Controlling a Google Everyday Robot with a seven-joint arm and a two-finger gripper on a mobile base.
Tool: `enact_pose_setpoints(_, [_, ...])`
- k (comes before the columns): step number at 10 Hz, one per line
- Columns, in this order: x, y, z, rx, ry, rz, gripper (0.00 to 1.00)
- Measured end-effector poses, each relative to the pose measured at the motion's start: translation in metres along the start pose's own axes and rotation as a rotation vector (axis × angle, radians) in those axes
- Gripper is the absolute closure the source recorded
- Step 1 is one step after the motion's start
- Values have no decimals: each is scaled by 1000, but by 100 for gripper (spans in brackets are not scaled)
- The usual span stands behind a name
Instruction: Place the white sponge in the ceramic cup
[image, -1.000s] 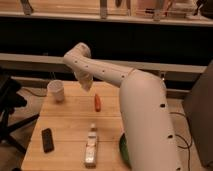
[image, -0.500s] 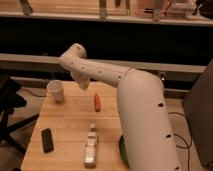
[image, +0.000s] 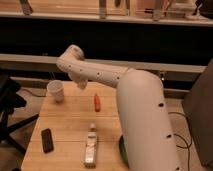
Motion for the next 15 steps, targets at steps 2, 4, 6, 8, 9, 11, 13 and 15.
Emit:
enact_pose_setpoints(2, [-1,-13,0,12,4,1,96])
enact_pose_setpoints(4, [-3,-18,-2,19,11,-3,96])
enact_pose_setpoints(6, [2,-8,-2,27,21,1,96])
enact_pose_setpoints(8, [1,-23,-3,41,22,-6,96])
enact_pose_setpoints(9, [-1,-28,-3,45,26,-11,96])
enact_pose_setpoints(11, [-4,-41,-5,57,38,-12,96])
enact_pose_setpoints(13, [-2,-35,-6,63,50,-12,96])
enact_pose_setpoints(15, [1,-33,-6,71,50,-9,96])
